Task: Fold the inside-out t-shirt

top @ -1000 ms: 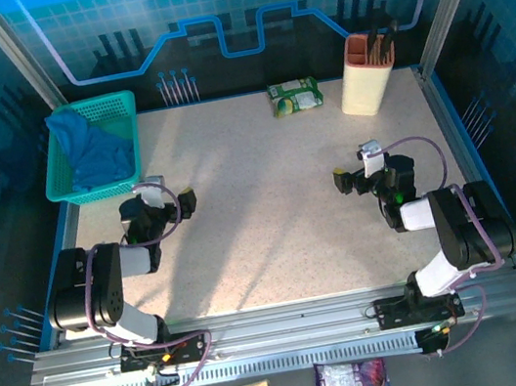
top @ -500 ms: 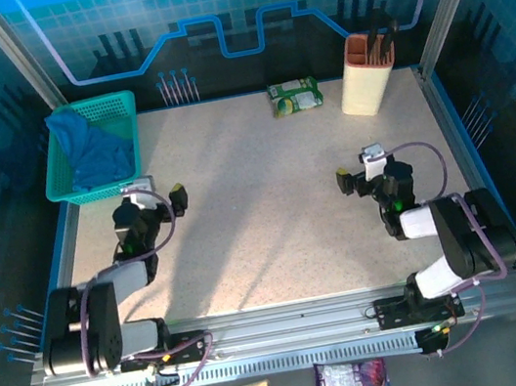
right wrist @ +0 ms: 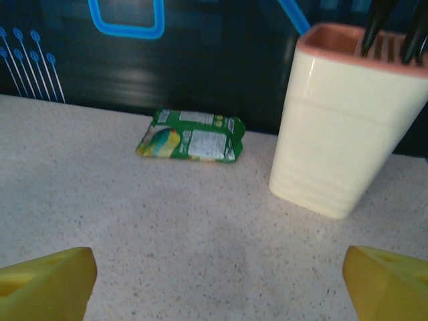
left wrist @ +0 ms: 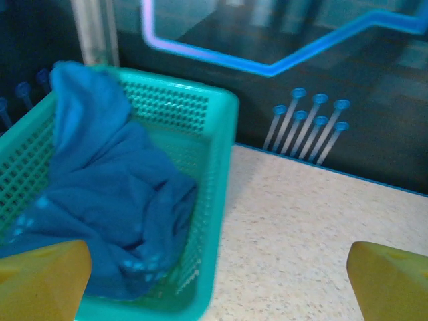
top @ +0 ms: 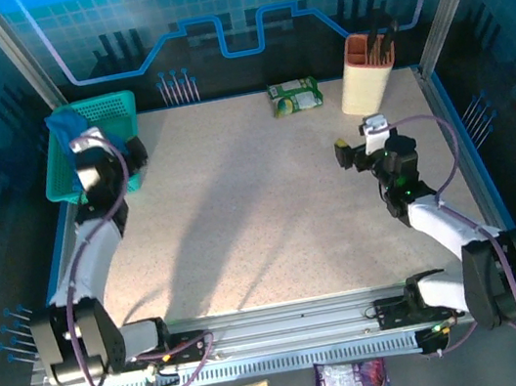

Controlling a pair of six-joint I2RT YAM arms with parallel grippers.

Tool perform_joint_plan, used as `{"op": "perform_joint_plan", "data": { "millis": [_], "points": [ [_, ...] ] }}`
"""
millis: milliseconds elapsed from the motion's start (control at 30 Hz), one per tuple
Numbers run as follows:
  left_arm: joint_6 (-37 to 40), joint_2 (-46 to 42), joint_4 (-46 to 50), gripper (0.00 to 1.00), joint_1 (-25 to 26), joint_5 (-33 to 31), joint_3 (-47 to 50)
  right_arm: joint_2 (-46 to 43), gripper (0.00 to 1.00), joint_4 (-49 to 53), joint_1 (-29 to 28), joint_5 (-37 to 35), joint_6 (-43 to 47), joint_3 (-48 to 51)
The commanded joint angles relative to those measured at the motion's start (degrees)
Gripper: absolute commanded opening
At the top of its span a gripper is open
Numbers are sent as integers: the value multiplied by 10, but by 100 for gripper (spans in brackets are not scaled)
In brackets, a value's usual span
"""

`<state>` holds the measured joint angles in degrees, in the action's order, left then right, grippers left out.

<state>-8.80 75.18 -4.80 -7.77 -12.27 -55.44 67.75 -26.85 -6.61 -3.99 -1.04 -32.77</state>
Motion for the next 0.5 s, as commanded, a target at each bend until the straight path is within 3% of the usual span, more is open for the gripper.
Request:
{"op": "perform_joint_plan", "data": {
  "millis": [0, 200, 467],
  "points": [
    [-45, 78, 147, 99, -29, -1, -92, -25, 91, 131, -6, 32, -64, -64],
    [-59, 278, 289, 97, -74, 38, -316, -21, 83, 234, -22, 81, -116, -122],
    [-67, 513, 446, 91, -87, 32, -611, -10, 83, 263, -49, 92, -123, -138]
  ]
}}
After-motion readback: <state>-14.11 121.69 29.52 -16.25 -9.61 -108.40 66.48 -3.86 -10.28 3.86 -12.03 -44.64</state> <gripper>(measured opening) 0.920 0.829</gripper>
